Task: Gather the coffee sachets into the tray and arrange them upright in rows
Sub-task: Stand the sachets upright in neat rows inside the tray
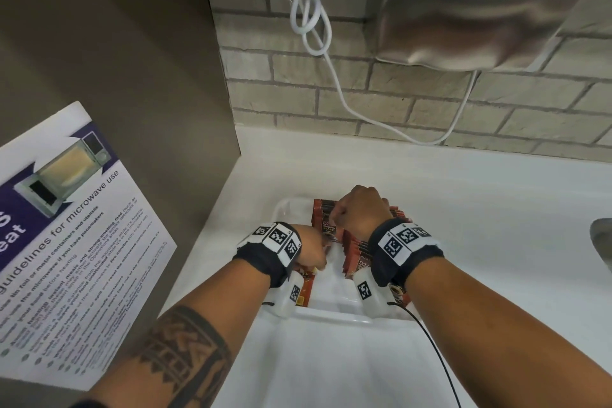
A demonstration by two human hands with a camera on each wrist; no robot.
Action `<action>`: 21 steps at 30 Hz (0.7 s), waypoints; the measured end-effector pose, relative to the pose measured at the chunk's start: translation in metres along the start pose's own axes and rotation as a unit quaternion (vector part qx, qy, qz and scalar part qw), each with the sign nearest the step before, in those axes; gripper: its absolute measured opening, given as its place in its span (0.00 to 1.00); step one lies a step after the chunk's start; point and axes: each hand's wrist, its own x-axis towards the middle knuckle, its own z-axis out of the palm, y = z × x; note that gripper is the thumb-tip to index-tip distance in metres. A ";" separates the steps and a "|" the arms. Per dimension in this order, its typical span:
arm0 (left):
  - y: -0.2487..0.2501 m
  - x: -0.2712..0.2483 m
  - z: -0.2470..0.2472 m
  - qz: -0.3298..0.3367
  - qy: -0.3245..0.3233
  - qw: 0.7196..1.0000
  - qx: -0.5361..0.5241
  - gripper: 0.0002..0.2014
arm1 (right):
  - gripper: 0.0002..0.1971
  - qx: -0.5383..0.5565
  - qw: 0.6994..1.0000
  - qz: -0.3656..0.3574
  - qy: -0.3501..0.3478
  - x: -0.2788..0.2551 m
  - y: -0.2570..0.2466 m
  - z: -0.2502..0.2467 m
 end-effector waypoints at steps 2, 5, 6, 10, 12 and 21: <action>0.000 0.006 -0.001 -0.011 -0.009 1.000 -0.002 0.13 | 0.10 -0.012 1.000 -0.001 -0.001 0.003 0.001 0.003; 0.001 0.012 -0.003 -0.020 -0.026 0.999 -0.010 0.14 | 0.09 -0.038 0.999 -0.009 -0.004 0.006 0.002 0.006; 0.001 0.014 -0.004 -0.022 -0.030 0.999 -0.016 0.15 | 0.09 -0.042 0.999 -0.012 -0.005 0.007 0.003 0.007; 0.002 0.018 -0.003 -0.031 -0.036 0.998 -0.030 0.16 | 0.07 -0.049 0.999 -0.015 -0.009 0.010 0.004 0.008; 0.002 0.018 -0.004 -0.031 -0.034 0.998 -0.032 0.17 | 0.08 -0.049 0.999 -0.019 -0.006 0.010 0.005 0.009; 0.002 0.018 -0.008 -0.045 -0.025 0.997 -0.053 0.15 | 0.14 -0.009 1.000 -0.026 0.002 0.011 0.010 0.007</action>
